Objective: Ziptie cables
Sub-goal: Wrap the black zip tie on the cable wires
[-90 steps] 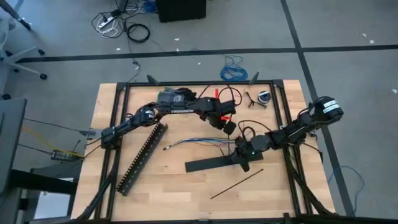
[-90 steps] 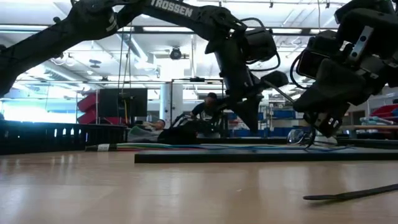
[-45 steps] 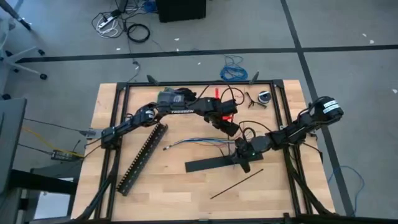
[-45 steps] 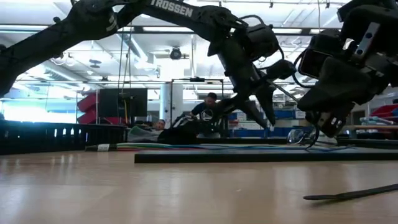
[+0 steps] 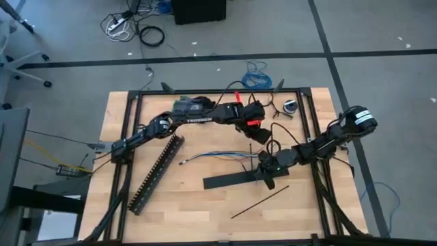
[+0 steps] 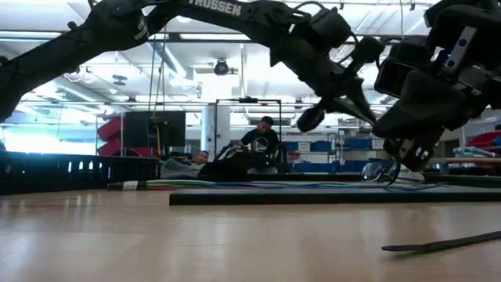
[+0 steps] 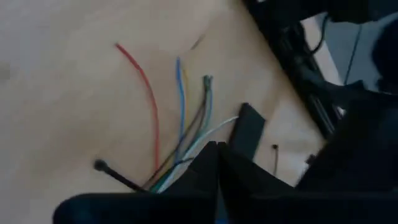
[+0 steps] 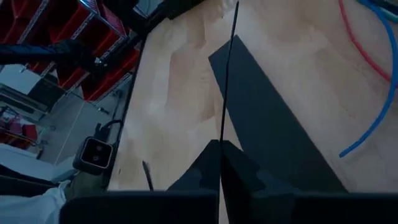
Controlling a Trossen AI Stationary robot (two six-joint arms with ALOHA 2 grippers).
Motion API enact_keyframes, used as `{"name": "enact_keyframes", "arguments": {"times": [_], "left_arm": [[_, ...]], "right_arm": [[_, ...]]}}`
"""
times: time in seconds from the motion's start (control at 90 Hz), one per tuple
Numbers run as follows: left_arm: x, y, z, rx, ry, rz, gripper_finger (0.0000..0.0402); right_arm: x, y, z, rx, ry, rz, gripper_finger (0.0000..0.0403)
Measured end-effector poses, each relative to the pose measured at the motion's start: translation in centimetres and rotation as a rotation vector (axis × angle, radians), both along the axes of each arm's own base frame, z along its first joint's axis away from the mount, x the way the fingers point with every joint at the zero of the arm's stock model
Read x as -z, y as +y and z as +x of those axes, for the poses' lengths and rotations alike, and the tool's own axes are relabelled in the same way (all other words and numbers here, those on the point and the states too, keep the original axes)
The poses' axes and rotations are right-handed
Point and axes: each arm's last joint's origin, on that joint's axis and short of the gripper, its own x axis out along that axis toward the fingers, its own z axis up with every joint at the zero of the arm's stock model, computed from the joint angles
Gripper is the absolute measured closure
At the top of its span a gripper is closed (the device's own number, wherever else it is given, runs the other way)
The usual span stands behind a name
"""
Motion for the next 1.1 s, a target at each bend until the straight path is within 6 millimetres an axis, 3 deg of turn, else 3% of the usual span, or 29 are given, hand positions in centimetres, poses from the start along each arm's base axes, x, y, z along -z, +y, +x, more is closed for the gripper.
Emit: {"name": "enact_keyframes", "arguments": {"times": [0.144,0.278,0.489,0.678,0.867,1.1], "left_arm": [[0.0,0.4,-1.5,0.031,0.133,0.139,0.0401],[-2.0,0.9,-3.6,0.056,0.235,0.237,0.0401],[-3.1,1.9,-7.1,0.064,0.503,0.351,0.0401],[-5.4,1.7,-8.7,0.051,0.565,0.477,0.0401],[-9.0,2.8,-11.5,0.029,0.580,0.534,0.0401],[-13.7,3.3,-16.6,-0.054,0.534,0.583,0.0401]], "right_arm": [[0.0,0.0,0.0,-0.002,0.000,0.001,0.0403],[0.0,0.0,0.0,-0.003,0.000,0.001,0.0403],[0.0,0.0,0.0,-0.017,0.000,0.007,0.0403],[-0.2,0.1,0.4,-0.023,0.010,-0.003,0.0403],[-0.6,0.0,1.6,-0.015,0.066,-0.045,0.0403],[-2.2,-0.2,4.0,-0.033,0.081,-0.109,0.0403]]}}
